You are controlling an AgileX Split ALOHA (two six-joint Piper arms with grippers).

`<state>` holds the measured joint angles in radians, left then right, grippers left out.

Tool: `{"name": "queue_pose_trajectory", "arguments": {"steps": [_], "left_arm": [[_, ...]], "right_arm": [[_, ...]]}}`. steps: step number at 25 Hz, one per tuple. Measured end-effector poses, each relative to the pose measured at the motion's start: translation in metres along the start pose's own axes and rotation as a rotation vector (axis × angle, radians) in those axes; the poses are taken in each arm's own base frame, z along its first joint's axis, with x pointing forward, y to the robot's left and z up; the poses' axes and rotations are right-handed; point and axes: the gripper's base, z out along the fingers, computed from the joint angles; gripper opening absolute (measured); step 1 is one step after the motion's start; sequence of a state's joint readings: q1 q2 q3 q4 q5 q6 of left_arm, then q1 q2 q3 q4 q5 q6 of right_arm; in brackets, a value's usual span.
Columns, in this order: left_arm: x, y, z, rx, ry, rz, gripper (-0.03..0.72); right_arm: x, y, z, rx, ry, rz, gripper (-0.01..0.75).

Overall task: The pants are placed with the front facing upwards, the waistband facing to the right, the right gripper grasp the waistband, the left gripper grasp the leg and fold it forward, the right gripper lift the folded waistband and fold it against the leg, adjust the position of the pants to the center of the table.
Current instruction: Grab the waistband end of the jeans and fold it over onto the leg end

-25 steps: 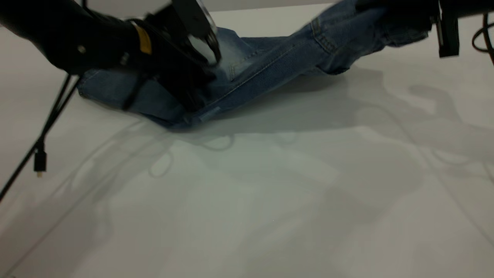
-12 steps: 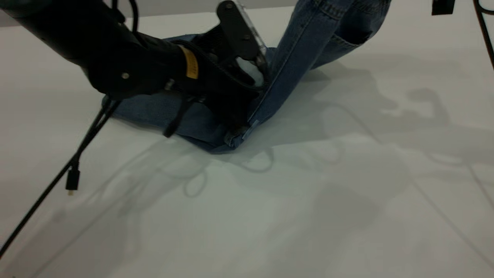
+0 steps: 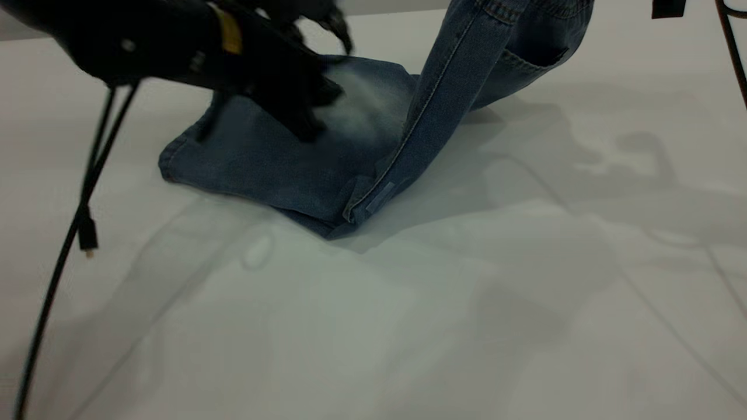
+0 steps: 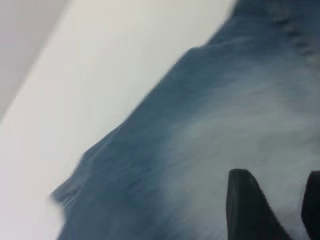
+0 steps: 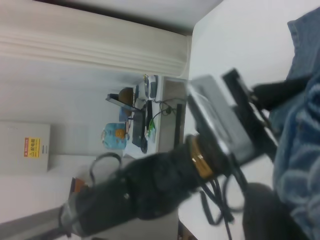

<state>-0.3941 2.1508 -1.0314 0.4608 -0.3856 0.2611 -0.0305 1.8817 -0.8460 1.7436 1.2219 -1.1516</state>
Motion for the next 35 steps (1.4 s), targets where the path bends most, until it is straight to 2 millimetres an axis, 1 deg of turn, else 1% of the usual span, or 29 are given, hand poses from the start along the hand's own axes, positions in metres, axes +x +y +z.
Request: {"name": "queue_pose_trajectory", "arguments": {"steps": [2,5,9,11,16,21,26,32,35], "left_arm": [[0.012,0.009,-0.002,-0.013,0.043,-0.02,0.267],[0.025,0.017,-0.001,-0.026,0.061,-0.045,0.267],[0.035,0.011,0.006,-0.006,0.075,-0.045,0.267],[0.036,0.006,0.01,0.001,0.06,-0.05,0.267],[0.035,-0.009,0.019,0.036,0.044,-0.038,0.267],[0.022,-0.025,0.022,0.064,0.008,-0.016,0.267],[0.011,-0.041,0.025,0.098,-0.011,-0.035,0.267],[-0.002,-0.061,0.028,0.138,-0.05,-0.029,0.266],[-0.003,-0.064,0.028,0.143,-0.043,-0.02,0.26]], "right_arm": [[0.0,0.0,0.0,0.0,0.001,-0.002,0.037],[0.002,0.001,0.003,-0.001,0.008,-0.006,0.037],[0.006,0.007,0.015,-0.015,0.048,-0.057,0.037],[0.007,0.011,0.021,-0.024,0.063,-0.072,0.037],[0.004,0.024,0.033,-0.05,0.091,-0.125,0.037],[-0.001,0.036,0.043,-0.077,0.105,-0.174,0.037],[-0.003,0.04,0.042,-0.079,0.099,-0.185,0.037],[-0.002,0.052,0.038,-0.093,0.09,-0.217,0.037],[-0.002,0.053,0.038,-0.095,0.09,-0.22,0.037]]}}
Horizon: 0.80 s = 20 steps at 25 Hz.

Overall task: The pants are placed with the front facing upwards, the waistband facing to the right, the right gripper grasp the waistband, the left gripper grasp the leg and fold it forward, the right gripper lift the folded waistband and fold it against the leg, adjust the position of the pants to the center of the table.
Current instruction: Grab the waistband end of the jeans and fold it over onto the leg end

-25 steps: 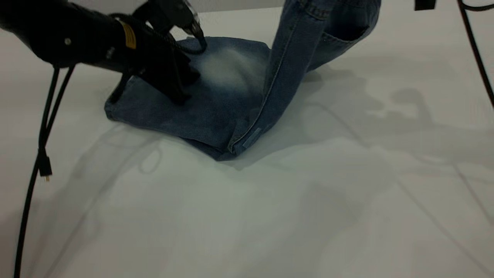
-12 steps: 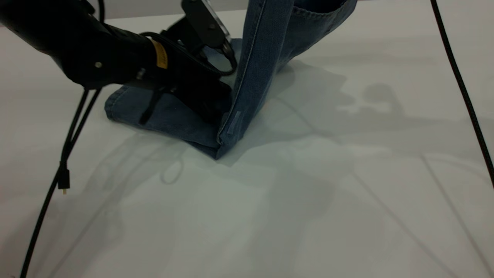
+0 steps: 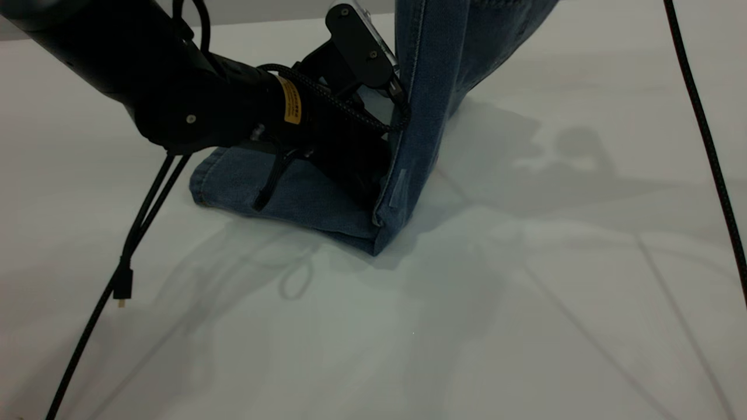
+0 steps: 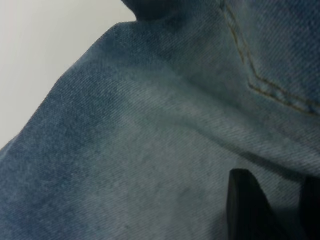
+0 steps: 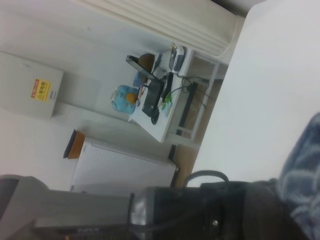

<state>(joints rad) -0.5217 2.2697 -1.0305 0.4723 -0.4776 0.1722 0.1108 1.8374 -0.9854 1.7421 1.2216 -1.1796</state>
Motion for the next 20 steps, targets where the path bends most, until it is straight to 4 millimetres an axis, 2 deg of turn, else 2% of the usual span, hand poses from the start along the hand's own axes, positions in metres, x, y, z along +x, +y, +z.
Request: {"name": "queue_pose_trajectory", "arguments": {"steps": [2,4,9,15,20], "left_arm": [[0.0,0.005,-0.003,-0.014,0.019,-0.002,0.26],[-0.002,0.019,-0.011,-0.047,0.008,-0.003,0.259],[-0.016,0.065,-0.045,-0.175,-0.047,-0.031,0.259],[-0.034,0.122,-0.11,-0.364,-0.095,-0.058,0.259],[-0.06,0.155,-0.181,-0.539,-0.189,-0.045,0.259]], "right_arm": [[0.0,0.0,0.0,0.0,0.0,0.0,0.037],[0.0,0.0,0.0,-0.002,-0.001,0.001,0.037],[-0.001,-0.001,0.0,0.014,-0.01,-0.009,0.037],[0.005,-0.003,0.015,0.077,0.006,-0.081,0.037],[0.02,-0.017,0.041,0.179,0.051,-0.116,0.037]]}}
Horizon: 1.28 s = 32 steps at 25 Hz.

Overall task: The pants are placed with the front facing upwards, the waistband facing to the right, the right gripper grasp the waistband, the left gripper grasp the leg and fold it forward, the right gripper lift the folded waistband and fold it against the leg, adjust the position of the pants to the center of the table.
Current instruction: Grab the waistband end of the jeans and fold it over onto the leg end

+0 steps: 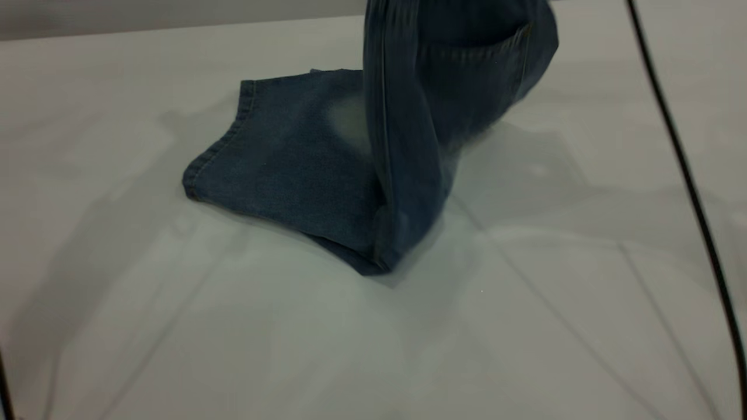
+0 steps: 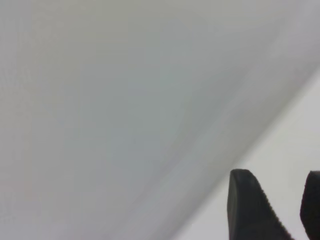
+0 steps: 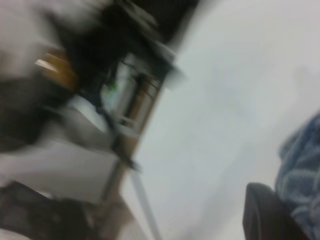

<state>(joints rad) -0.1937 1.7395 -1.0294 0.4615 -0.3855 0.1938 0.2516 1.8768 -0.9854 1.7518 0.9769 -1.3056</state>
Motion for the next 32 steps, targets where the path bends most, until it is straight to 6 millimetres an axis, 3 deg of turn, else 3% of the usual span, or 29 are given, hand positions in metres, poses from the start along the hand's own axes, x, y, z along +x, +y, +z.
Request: {"name": "queue_pose_trajectory", "arguments": {"steps": [8,13,24,32], "left_arm": [[-0.073,0.045,-0.076,-0.171,-0.174,0.043,0.259],[-0.097,0.055,-0.109,-0.23,-0.25,0.059,0.259],[-0.1,0.056,-0.114,-0.239,-0.26,0.061,0.259],[-0.1,0.056,-0.114,-0.238,-0.259,0.056,0.259]], "right_arm": [[0.017,-0.015,0.044,0.071,0.089,-0.035,0.037],[0.011,-0.009,0.063,0.091,0.089,-0.087,0.037],[0.016,0.012,0.118,-0.003,0.149,-0.176,0.05],[0.026,0.004,0.136,-0.006,0.184,-0.161,0.118]]}}
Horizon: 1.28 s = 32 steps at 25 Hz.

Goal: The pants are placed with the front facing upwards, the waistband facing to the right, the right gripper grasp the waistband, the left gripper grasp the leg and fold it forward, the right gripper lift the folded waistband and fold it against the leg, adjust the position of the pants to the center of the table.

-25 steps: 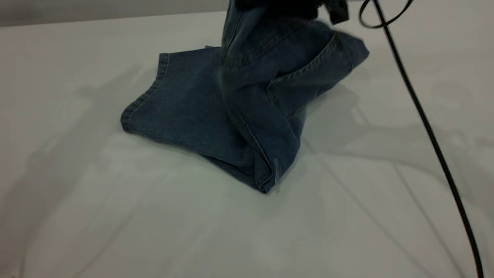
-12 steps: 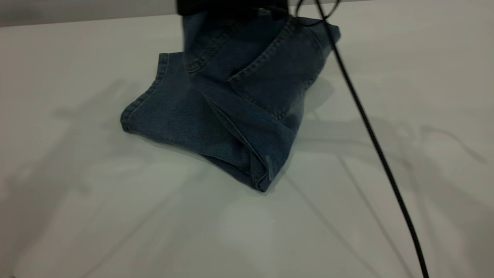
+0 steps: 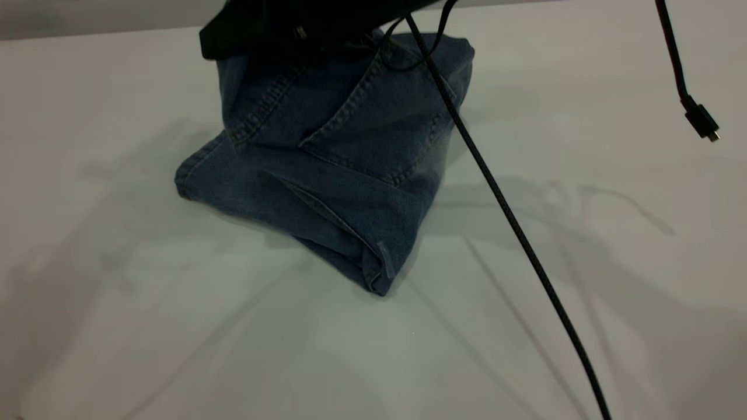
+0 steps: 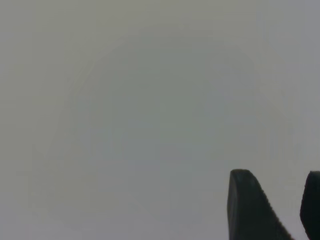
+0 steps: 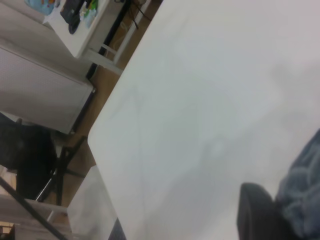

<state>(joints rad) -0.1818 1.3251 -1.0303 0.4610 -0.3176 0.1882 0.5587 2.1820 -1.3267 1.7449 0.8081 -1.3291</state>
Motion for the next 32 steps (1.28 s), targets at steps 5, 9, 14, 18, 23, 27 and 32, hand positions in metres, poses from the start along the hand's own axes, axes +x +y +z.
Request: {"name": "queue_pose_trajectory", "arguments": {"steps": [5,9,14,18,23,27,32], "left_arm": [[0.0,0.0,0.0,0.0,0.0,-0.02,0.259],[0.0,0.0,0.0,0.0,0.0,-0.02,0.259],[0.0,0.0,0.0,0.0,-0.001,-0.018,0.259],[0.0,0.0,0.0,0.0,-0.001,-0.018,0.258],[0.0,0.0,0.0,0.0,-0.001,-0.025,0.258],[0.0,0.0,0.0,0.001,-0.001,-0.043,0.258],[-0.001,0.0,0.0,0.0,-0.006,-0.049,0.258]], "right_arm": [[0.0,-0.001,0.0,0.001,0.0,-0.002,0.312],[-0.002,0.001,0.001,-0.004,-0.004,-0.014,0.488],[-0.001,0.004,0.0,-0.04,0.005,-0.012,0.545],[-0.002,0.0,0.001,-0.003,-0.003,-0.012,0.525],[-0.004,-0.01,0.0,0.107,-0.032,0.015,0.501],[-0.002,-0.008,0.005,0.148,-0.038,0.095,0.499],[-0.006,0.014,0.025,0.206,-0.014,0.098,0.489]]}}
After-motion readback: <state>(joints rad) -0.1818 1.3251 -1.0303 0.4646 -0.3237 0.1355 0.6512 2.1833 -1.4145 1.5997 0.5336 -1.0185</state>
